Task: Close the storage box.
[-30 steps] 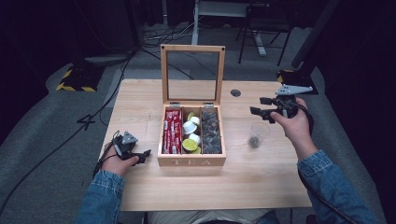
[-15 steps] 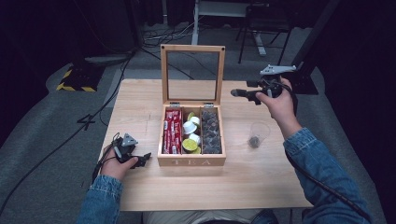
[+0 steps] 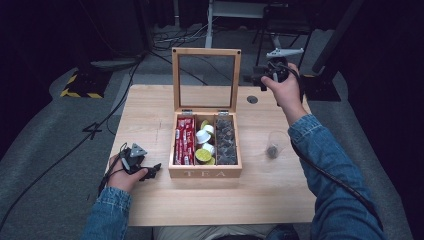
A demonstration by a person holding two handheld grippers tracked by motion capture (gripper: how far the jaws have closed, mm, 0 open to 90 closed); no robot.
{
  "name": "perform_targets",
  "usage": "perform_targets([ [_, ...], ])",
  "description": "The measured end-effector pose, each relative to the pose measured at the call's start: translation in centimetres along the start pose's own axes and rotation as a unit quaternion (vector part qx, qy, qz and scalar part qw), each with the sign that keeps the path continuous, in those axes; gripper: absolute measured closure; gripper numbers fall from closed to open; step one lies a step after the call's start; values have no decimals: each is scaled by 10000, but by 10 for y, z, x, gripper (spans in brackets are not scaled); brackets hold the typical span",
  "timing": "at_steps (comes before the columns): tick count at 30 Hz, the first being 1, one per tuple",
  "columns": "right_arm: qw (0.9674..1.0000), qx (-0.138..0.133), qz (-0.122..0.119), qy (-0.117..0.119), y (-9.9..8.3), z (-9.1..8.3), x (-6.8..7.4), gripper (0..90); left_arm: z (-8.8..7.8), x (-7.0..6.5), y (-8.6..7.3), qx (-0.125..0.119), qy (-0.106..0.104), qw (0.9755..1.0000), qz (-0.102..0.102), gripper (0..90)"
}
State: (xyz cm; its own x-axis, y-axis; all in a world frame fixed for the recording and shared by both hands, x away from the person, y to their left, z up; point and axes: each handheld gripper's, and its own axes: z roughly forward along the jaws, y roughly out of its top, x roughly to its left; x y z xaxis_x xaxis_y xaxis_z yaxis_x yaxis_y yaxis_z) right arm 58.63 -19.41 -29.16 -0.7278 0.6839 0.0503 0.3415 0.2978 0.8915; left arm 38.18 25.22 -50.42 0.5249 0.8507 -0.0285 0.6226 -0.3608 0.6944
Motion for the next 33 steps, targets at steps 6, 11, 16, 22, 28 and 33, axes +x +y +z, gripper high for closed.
perform_targets([
  [6,9995,-81,158,-248,14,22,-7,350,0,2,1,22,-22,10000,12,161],
  [11,9993,-26,136,-347,24,38,-15,376,0,3,1,22,-38,10000,48,160],
  [16,9989,121,166,-420,29,51,-19,412,0,3,1,26,-45,10000,62,161],
  [22,9992,186,164,-308,33,62,-21,467,0,3,1,27,-45,10000,66,161],
  [28,9992,220,191,-280,34,74,-18,471,0,3,1,33,-65,10000,60,160],
  [33,9986,86,491,-146,34,78,-19,484,0,4,1,30,-65,10000,64,160],
])
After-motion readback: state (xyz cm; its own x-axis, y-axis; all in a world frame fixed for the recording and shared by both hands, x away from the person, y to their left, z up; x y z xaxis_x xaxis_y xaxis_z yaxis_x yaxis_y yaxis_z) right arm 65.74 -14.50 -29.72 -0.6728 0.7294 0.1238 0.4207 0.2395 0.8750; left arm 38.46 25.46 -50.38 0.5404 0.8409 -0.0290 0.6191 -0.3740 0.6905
